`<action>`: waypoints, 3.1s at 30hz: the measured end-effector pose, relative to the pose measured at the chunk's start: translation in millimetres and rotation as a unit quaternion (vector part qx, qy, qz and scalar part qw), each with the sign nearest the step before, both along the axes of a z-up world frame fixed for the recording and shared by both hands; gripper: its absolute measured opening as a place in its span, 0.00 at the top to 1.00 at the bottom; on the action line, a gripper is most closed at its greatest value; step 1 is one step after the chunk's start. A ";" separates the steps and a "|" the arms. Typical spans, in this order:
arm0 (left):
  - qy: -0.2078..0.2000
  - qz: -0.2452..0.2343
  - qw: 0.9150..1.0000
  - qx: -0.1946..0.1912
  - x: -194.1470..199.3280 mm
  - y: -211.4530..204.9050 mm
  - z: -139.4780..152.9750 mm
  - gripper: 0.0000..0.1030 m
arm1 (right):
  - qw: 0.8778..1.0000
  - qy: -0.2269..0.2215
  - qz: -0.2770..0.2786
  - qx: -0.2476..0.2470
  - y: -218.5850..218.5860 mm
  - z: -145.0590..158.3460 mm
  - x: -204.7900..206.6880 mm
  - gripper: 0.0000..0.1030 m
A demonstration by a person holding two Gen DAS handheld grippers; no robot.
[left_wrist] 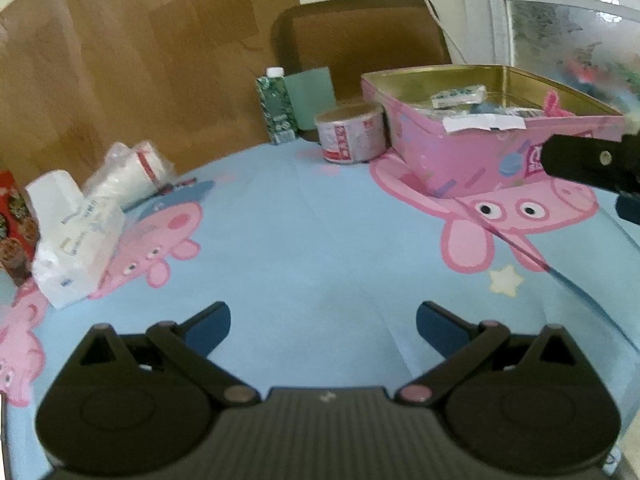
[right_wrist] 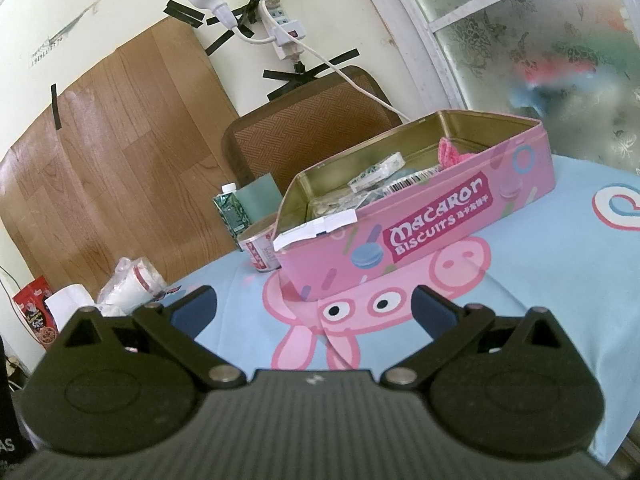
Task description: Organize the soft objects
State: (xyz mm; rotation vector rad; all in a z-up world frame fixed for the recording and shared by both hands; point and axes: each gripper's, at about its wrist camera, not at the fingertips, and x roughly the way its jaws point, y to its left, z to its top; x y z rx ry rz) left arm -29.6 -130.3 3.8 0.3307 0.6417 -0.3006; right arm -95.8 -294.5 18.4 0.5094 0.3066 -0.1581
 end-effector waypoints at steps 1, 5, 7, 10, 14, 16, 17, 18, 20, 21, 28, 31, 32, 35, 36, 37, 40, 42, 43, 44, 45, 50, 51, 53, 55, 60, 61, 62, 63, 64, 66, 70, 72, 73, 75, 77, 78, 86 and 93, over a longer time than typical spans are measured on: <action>-0.003 0.002 1.000 0.002 0.0 0.2 1.0 0.00 | 1.000 0.000 0.000 0.000 0.4 -0.2 -0.1 0.00; -0.013 0.008 1.000 0.009 -0.4 0.8 3.4 0.00 | 1.000 0.000 -0.001 0.000 1.0 0.1 -0.1 0.00; -0.015 0.010 1.000 0.014 -0.4 0.6 3.6 0.00 | 1.000 0.000 0.000 0.000 1.4 0.7 -0.2 0.00; -0.018 0.012 1.000 0.019 -1.0 0.6 3.7 0.00 | 1.000 0.000 -0.001 0.000 1.5 0.6 -0.2 0.00; -0.021 0.013 0.999 0.022 -1.8 0.8 3.8 0.00 | 1.000 0.000 0.000 -0.001 2.1 1.2 -0.1 0.00; -0.020 0.012 1.000 0.020 -1.5 1.4 4.2 0.00 | 1.000 0.000 -0.001 -0.001 2.5 1.3 -0.1 0.00; -0.020 0.012 1.000 0.020 -1.3 1.8 3.9 0.00 | 1.000 0.000 -0.001 -0.001 2.7 1.3 -0.2 0.00; -0.020 0.012 1.000 0.019 -1.3 2.2 4.0 0.00 | 1.000 0.000 -0.001 -0.001 2.6 1.3 -0.2 0.00; -0.020 0.011 1.000 0.020 -1.0 2.6 3.8 0.00 | 1.000 0.000 -0.001 0.000 2.6 1.3 -0.2 0.00; -0.019 0.012 1.000 0.019 -1.1 2.6 3.8 0.00 | 1.000 0.000 -0.001 0.000 2.4 1.3 -0.2 0.00; -0.018 0.019 1.000 0.017 1.2 6.3 3.1 0.00 | 1.000 0.000 -0.001 0.000 1.8 0.7 -0.2 0.00; -0.015 0.021 1.000 0.014 3.1 7.7 2.2 0.00 | 1.000 0.000 0.000 0.000 0.9 0.4 -0.2 0.00; -0.014 0.022 1.000 0.013 3.6 8.2 2.0 0.00 | 1.000 0.000 0.001 0.001 1.0 0.9 -0.2 0.00; -0.012 0.024 1.000 0.015 4.4 8.9 0.5 0.00 | 1.000 0.000 0.000 0.001 2.0 1.0 -0.2 0.00; -0.011 0.024 1.000 0.016 4.6 9.0 0.0 0.00 | 1.000 0.000 0.000 0.001 1.2 0.8 -0.2 0.00; -0.010 0.024 1.000 0.016 4.6 8.9 -0.5 0.00 | 1.000 0.000 0.000 0.001 1.6 0.8 -0.2 0.00; -0.007 0.023 1.000 0.018 5.6 9.1 -1.6 0.00 | 1.000 0.000 0.001 0.001 0.9 0.5 -0.3 0.00; -0.006 0.022 1.000 0.019 5.1 8.6 -2.1 0.00 | 1.000 0.000 0.000 0.001 1.3 0.4 -0.3 0.00; -0.006 0.021 1.000 0.020 4.7 8.4 -2.4 0.00 | 1.000 0.000 0.000 0.001 1.1 0.3 -0.3 0.00; -0.005 0.021 1.000 0.021 4.3 8.4 -2.9 0.00 | 1.000 0.000 0.000 0.002 1.8 0.5 -0.4 0.00; -0.005 0.020 1.000 0.021 3.9 8.1 -3.1 0.00 | 1.000 0.000 0.000 0.001 1.3 0.3 -0.3 0.00; -0.002 0.017 1.000 0.024 3.1 8.0 -4.6 0.00 | 1.000 0.000 0.001 0.002 1.0 -0.1 -0.3 0.00; -0.001 0.017 1.000 0.024 3.4 8.0 -4.8 0.00 | 1.000 0.000 0.001 0.002 0.9 -0.1 -0.4 0.00; -0.001 0.016 1.000 0.026 3.2 7.7 -5.1 0.00 | 1.000 0.000 0.001 0.003 0.9 -0.1 -0.4 0.00; 0.000 0.014 1.000 0.027 2.9 7.2 -5.5 0.00 | 1.000 0.000 0.001 0.002 0.8 -0.1 -0.4 0.00; 0.002 0.011 1.000 0.029 1.9 5.7 -6.8 0.00 | 1.000 -0.001 0.001 0.003 1.1 -0.5 -1.0 0.00; 0.002 0.009 1.000 0.029 1.4 5.4 -7.0 0.00 | 1.000 0.000 0.001 0.003 0.8 -0.6 -1.0 0.00; 0.002 0.009 1.000 0.029 1.0 5.4 -7.0 0.00 | 1.000 0.000 0.000 0.003 1.5 -0.9 -1.1 0.00; 0.002 0.008 1.000 0.030 0.8 5.2 -7.3 0.00 | 1.000 0.000 0.000 0.004 1.8 -1.0 -1.2 0.00; 0.003 0.007 1.000 0.030 0.5 5.1 -7.4 0.00 | 1.000 0.000 0.000 0.004 1.1 -0.9 -1.1 0.00; 0.003 0.005 0.999 0.031 -0.5 4.6 -7.6 0.00 | 1.000 0.000 0.000 0.004 1.5 -1.2 -1.4 0.00; 0.003 0.003 0.999 0.033 -1.6 3.7 -7.3 0.00 | 1.000 0.000 -0.001 0.004 1.8 -1.0 -1.4 0.00; 0.003 0.002 0.999 0.033 -2.1 3.5 -7.2 0.00 | 1.000 0.000 -0.001 0.004 2.0 -1.0 -1.5 0.00; 0.004 0.002 0.999 0.033 -2.2 3.4 -7.2 0.00 | 1.000 0.000 -0.001 0.005 2.4 -1.1 -1.5 0.00; 0.005 0.001 0.999 0.033 -1.7 3.6 -7.3 0.00 | 1.000 0.000 -0.001 0.005 1.9 -1.0 -1.5 0.00; 0.006 0.002 0.999 0.033 -0.9 3.7 -7.2 0.00 | 1.000 0.000 -0.001 0.005 2.6 -1.1 -1.6 0.00; 0.006 0.002 0.999 0.032 -0.6 3.8 -7.1 0.00 | 1.000 0.000 -0.001 0.005 1.3 -1.0 -1.4 0.00; 0.005 0.002 0.999 0.032 -1.4 3.8 -7.2 0.00 | 1.000 0.000 -0.001 0.005 2.0 -1.1 -1.4 0.00; -0.013 -0.009 1.000 0.017 -5.4 5.6 -1.1 0.00 | 1.000 0.001 -0.002 0.003 1.4 -1.5 -1.1 0.00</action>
